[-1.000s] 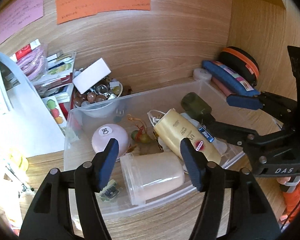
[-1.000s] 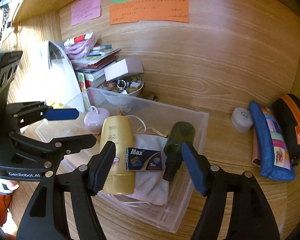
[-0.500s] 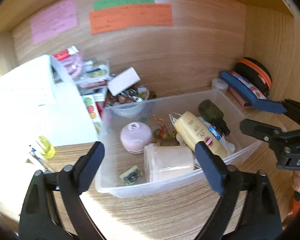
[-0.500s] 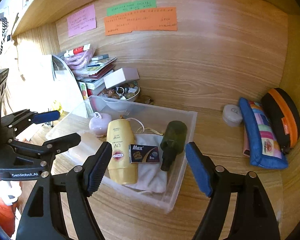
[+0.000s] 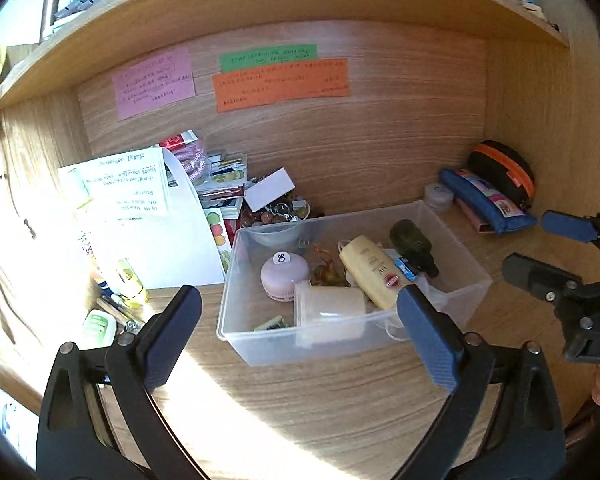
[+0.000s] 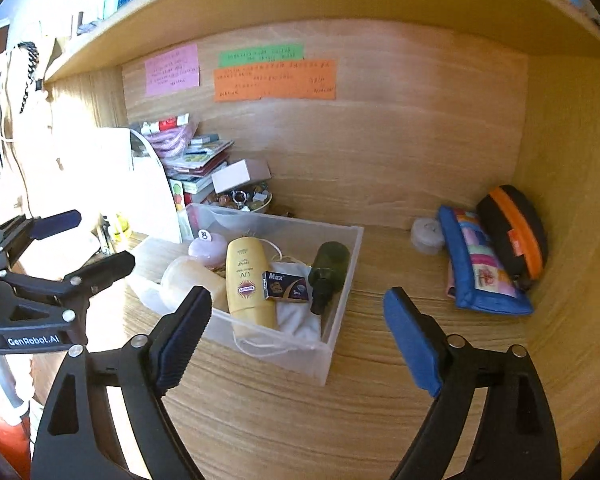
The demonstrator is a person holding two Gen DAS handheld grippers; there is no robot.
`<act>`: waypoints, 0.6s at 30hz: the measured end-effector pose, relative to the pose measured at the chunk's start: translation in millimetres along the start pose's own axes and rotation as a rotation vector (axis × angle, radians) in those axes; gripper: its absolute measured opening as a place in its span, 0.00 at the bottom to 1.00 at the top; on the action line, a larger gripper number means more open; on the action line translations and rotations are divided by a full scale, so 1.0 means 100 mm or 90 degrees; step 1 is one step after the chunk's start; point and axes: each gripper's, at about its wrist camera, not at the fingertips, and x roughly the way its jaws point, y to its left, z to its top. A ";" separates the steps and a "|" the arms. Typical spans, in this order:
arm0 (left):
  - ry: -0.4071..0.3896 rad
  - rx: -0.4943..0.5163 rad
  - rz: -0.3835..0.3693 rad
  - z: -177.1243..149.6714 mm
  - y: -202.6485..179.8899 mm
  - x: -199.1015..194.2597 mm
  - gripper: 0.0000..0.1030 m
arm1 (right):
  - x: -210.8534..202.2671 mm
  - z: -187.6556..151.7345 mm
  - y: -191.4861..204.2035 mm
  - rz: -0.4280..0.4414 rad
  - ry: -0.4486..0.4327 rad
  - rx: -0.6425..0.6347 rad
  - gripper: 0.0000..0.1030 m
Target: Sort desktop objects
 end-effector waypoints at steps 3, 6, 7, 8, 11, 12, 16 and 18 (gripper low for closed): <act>-0.008 -0.012 -0.004 -0.05 -0.03 -0.08 0.97 | -0.11 -0.04 0.00 -0.017 -0.013 0.001 0.95; -0.012 -0.020 -0.006 -0.08 -0.05 -0.13 0.97 | -0.21 -0.10 0.03 -0.021 -0.027 -0.002 0.99; -0.012 -0.022 -0.006 -0.09 -0.05 -0.13 0.97 | -0.22 -0.12 0.03 -0.021 -0.027 -0.002 0.99; -0.012 -0.024 -0.006 -0.10 -0.05 -0.14 0.97 | -0.23 -0.14 0.04 -0.020 -0.026 0.000 0.99; -0.011 -0.033 -0.015 -0.12 -0.04 -0.15 0.97 | -0.20 -0.15 0.05 -0.022 -0.019 0.002 0.99; -0.011 -0.035 -0.019 -0.12 -0.04 -0.14 0.97 | -0.19 -0.16 0.05 -0.021 -0.017 0.003 0.99; -0.012 -0.033 -0.017 -0.13 -0.03 -0.13 0.97 | -0.15 -0.19 0.05 -0.018 -0.005 0.009 0.99; -0.014 -0.032 -0.020 -0.13 -0.02 -0.11 0.97 | -0.13 -0.20 0.05 -0.019 -0.002 0.010 0.99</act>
